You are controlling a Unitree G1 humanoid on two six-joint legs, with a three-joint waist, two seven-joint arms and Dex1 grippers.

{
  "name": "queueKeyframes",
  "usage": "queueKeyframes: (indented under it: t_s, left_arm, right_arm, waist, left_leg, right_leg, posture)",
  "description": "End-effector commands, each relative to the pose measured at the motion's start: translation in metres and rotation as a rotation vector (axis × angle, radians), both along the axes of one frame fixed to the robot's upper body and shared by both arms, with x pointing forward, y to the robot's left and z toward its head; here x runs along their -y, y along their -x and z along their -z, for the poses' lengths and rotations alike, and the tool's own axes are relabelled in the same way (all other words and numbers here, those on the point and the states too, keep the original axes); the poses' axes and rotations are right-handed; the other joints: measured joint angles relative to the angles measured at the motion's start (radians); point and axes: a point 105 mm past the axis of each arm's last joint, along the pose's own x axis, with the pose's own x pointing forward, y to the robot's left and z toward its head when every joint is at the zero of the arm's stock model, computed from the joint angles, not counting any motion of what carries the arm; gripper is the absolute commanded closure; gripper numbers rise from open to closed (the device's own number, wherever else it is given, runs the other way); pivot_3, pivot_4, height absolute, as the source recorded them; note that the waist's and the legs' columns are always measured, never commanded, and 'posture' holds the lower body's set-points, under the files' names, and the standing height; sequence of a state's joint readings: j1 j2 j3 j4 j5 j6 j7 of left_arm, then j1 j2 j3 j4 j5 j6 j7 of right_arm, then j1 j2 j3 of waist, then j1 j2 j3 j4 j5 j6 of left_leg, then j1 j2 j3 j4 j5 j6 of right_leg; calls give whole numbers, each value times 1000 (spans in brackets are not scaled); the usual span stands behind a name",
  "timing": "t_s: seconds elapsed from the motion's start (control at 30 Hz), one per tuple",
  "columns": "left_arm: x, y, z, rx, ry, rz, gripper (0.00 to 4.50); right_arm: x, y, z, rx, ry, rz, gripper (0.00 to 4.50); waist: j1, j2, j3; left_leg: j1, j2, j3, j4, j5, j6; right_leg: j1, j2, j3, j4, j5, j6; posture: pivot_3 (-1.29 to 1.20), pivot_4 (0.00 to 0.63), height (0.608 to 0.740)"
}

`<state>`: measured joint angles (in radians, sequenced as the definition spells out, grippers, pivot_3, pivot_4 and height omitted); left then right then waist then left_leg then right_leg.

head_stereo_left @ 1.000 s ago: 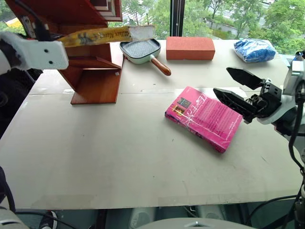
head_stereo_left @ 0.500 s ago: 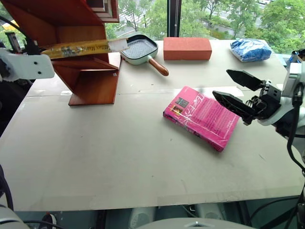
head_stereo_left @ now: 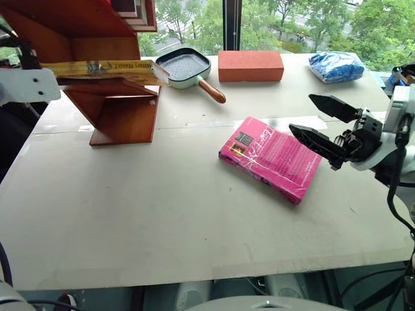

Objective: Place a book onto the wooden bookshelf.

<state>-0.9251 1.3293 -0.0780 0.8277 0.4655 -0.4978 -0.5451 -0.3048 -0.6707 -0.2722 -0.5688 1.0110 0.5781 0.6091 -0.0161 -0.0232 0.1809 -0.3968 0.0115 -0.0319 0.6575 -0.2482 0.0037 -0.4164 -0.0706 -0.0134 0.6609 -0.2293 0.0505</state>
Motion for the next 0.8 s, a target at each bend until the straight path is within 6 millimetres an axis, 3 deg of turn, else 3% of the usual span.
queueKeyframes:
  t_s: [0.03, 0.1, 0.23, 0.33, 0.4, 0.5, 0.63, 0.7, 0.8]
  left_arm:
    - [-7, 19, -35, 101, 157, -23, 57]
    - [-6, 27, -33, 45, 302, 8, 57]
    - [-4, 40, -11, -38, 605, 104, 57]
    - [-3, 55, 1, 30, 999, 284, 57]
    - [-6, 69, 22, -2, 1164, 318, 57]
    - [10, 88, 43, -89, 1355, 399, 57]
    - [53, 109, 93, -360, 1460, 401, 57]
    - [78, 105, 139, -480, 1407, 295, 57]
    - [108, 100, 186, -547, 1360, 227, 57]
  right_arm:
    - [0, 6, -6, 34, -7, -24, 0]
    - [6, 4, 5, 5, 15, -12, 0]
    - [21, 2, 39, -55, 74, 25, 0]
    - [36, 2, 63, -97, 95, 69, 0]
    - [46, 1, 74, -116, 114, 99, 0]
    - [54, 2, 85, -127, 159, 121, 0]
    - [63, 6, 104, -160, 196, 147, 0]
    - [69, 9, 120, -183, 221, 178, 0]
    - [77, 13, 140, -204, 255, 218, 0]
  waist:
    - [0, -1, 0]
    - [0, -1, 0]
    - [-1, -1, -1]
    - [1, -1, -1]
    - [-4, -1, 0]
    - [-14, -2, -1]
    - [-13, -2, -1]
    - [-3, -1, -2]
    - [16, 3, -4]
  left_leg:
    - [0, 0, 0, 0, 0, 0]
    - [-1, 0, 0, 1, 0, 0]
    - [-1, 0, 1, 1, 0, 0]
    - [0, 0, 2, 2, 0, 0]
    - [0, 1, 1, 5, 0, 0]
    - [2, 3, 2, 6, 0, 0]
    - [3, 9, 2, 9, 0, 0]
    - [4, 9, 2, 9, 0, 0]
    - [5, 8, 4, 8, 0, 0]
  right_leg:
    - [0, 0, 0, 0, 0, 0]
    - [0, 0, 0, 0, 0, 0]
    - [0, 0, 1, 0, 0, 0]
    - [0, -1, 2, 1, 0, 0]
    - [0, 0, 1, 2, 0, 0]
    - [2, 1, 2, 2, 0, 0]
    - [4, 2, 1, 1, 0, 0]
    - [5, 2, 2, 1, 0, -1]
    - [6, 1, 3, 1, -1, -5]
  posture:
    - [0, 150, 740]
    - [0, 150, 740]
    - [0, 150, 740]
    - [0, 150, 740]
    - [0, 150, 740]
    - [0, 150, 740]
    - [0, 150, 740]
    - [0, 150, 740]
    - [0, 150, 740]
